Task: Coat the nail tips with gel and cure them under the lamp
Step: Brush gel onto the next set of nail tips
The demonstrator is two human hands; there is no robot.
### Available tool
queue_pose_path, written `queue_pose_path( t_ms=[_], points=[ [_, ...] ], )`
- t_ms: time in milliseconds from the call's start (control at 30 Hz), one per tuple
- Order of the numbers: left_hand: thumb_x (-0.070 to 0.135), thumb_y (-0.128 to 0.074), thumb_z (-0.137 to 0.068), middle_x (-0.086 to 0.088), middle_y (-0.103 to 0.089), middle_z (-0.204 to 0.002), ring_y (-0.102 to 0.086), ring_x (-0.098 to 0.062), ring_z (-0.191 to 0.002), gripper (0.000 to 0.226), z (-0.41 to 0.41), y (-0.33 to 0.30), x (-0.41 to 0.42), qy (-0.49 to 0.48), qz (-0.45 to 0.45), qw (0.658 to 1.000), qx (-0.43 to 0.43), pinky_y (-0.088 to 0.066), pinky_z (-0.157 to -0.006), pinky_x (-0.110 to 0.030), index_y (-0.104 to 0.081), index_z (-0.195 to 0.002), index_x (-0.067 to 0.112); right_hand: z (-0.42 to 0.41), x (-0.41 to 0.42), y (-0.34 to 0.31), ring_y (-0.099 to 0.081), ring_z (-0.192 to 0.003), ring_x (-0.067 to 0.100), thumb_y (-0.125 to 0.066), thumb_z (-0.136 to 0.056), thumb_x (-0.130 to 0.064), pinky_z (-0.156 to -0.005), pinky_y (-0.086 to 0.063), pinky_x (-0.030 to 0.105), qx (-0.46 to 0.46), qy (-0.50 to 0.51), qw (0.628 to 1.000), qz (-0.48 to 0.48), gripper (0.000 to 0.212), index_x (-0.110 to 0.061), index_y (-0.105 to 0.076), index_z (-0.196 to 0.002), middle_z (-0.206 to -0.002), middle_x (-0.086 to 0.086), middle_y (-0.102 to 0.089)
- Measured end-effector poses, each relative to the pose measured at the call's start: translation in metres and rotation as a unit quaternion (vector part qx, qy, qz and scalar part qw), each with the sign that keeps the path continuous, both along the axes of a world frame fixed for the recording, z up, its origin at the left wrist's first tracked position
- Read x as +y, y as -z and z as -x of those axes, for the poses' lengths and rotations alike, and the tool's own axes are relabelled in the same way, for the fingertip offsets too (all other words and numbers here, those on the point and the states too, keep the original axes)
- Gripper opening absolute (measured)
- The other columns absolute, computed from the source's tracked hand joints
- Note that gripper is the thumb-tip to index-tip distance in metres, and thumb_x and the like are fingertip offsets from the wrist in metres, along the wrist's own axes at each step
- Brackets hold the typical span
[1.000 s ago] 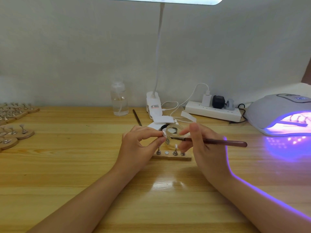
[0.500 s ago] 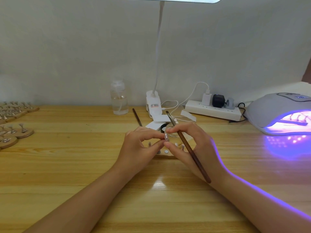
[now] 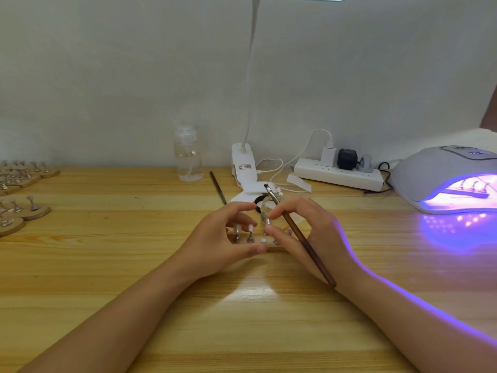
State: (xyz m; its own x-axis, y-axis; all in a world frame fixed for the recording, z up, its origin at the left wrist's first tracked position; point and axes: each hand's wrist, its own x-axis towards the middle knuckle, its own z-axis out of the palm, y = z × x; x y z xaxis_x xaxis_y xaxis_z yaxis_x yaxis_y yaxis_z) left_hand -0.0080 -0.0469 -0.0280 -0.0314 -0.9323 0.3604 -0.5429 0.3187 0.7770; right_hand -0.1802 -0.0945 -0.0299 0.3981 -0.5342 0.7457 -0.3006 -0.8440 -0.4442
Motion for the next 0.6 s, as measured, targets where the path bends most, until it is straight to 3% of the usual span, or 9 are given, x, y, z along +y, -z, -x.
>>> queue_pose_path(
  t_ms=[100,200,433,600],
  points=[
    [0.017,-0.080,-0.065,0.007,-0.067,-0.088,-0.059,-0.002,-0.081,0.055,-0.0013,0.0033,-0.0029,0.003,-0.002,1.000,-0.004,-0.044,-0.073,-0.011,-0.052,-0.107,0.038,-0.0013,0.0001,-0.0004,-0.057,-0.086,0.004,-0.073,-0.071,-0.020,-0.078,-0.045,0.017,0.012,0.003,1.000,0.013,0.018,-0.014,-0.066,-0.086,-0.087,-0.013,-0.060],
    [0.012,-0.079,-0.068,0.007,-0.068,-0.087,-0.058,0.003,-0.079,0.052,-0.0020,0.0052,-0.0048,0.004,0.000,1.000,-0.011,-0.042,-0.073,-0.008,-0.054,-0.110,0.031,-0.0025,0.0002,-0.0003,-0.054,-0.085,0.001,-0.072,-0.069,-0.021,-0.077,-0.044,0.023,0.024,0.015,0.999,0.036,0.018,-0.014,-0.067,-0.084,-0.086,-0.017,-0.057],
    [0.012,-0.079,-0.067,0.007,-0.068,-0.086,-0.058,0.003,-0.080,0.051,-0.0033,0.0071,-0.0058,0.009,0.008,1.000,-0.004,-0.043,-0.075,-0.011,-0.054,-0.105,0.034,-0.0034,-0.0039,0.0052,-0.044,-0.085,-0.007,-0.074,-0.068,-0.022,-0.078,-0.034,0.019,0.065,0.033,0.995,0.062,0.018,-0.018,-0.067,-0.084,-0.084,-0.021,-0.053],
    [0.011,-0.079,-0.067,0.008,-0.067,-0.084,-0.056,0.009,-0.075,0.050,-0.0033,0.0067,-0.0056,0.011,0.016,1.000,-0.006,-0.040,-0.071,-0.005,-0.054,-0.104,0.034,-0.0034,-0.0053,0.0049,-0.050,-0.087,0.003,-0.076,-0.067,-0.023,-0.079,-0.032,0.019,0.075,0.035,0.993,0.085,0.020,-0.018,-0.067,-0.085,-0.084,-0.019,-0.054]
  ],
)
